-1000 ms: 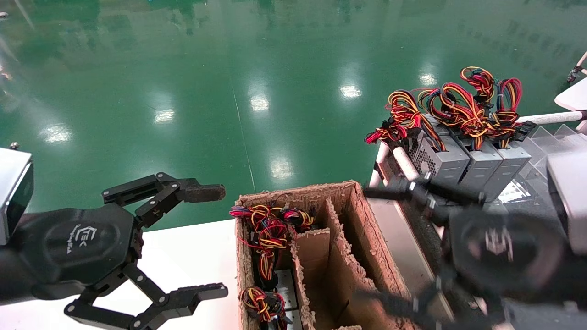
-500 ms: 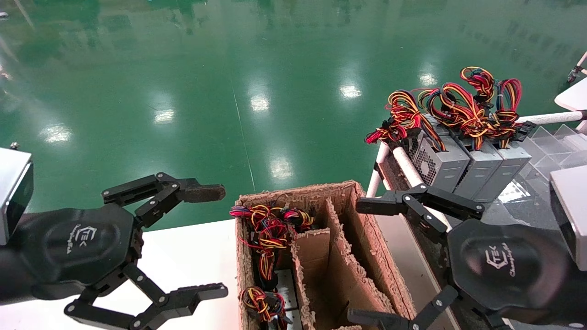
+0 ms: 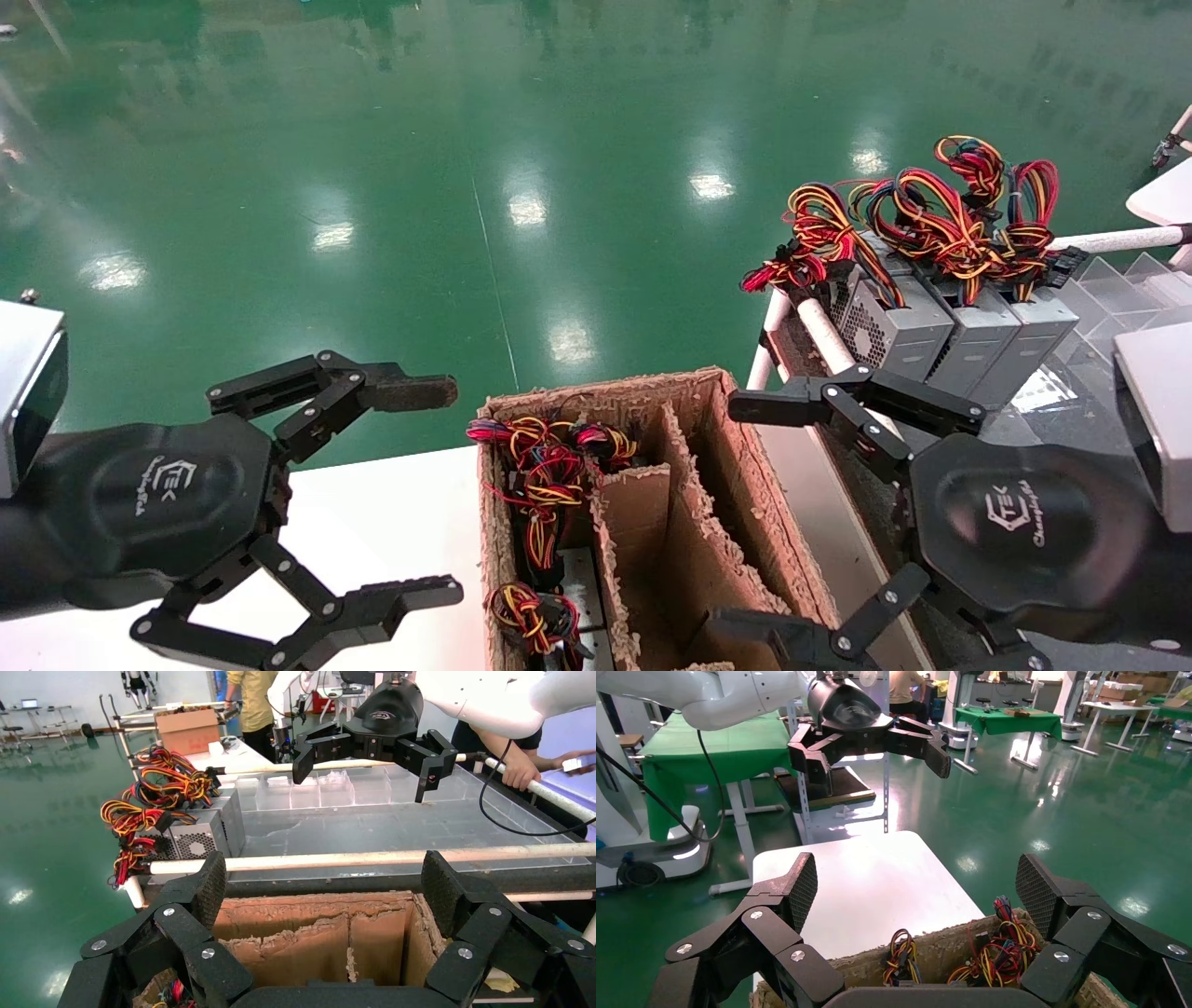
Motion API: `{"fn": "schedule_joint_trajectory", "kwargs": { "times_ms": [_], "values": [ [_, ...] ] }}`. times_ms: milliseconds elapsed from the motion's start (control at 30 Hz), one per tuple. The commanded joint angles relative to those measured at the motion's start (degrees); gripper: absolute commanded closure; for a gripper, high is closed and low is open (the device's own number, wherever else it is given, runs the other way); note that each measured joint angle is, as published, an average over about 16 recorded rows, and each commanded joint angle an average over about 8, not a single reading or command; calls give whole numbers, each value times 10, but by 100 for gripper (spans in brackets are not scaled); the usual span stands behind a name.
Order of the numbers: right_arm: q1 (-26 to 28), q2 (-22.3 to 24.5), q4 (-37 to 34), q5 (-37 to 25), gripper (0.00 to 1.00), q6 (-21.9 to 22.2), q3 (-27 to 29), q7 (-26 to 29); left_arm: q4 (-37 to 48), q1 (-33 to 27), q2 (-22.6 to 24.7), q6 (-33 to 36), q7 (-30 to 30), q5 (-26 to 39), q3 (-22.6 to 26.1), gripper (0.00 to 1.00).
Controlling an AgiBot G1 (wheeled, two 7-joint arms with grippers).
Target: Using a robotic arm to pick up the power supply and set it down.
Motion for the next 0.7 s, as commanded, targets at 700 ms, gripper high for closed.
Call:
{"fn": "schedule_joint_trajectory", "kwargs": {
  "times_ms": [700],
  "values": [
    [2,-1,-3,-2,0,1,-1,-1,0,0,0,0,0,0,0,0]
  ]
}}
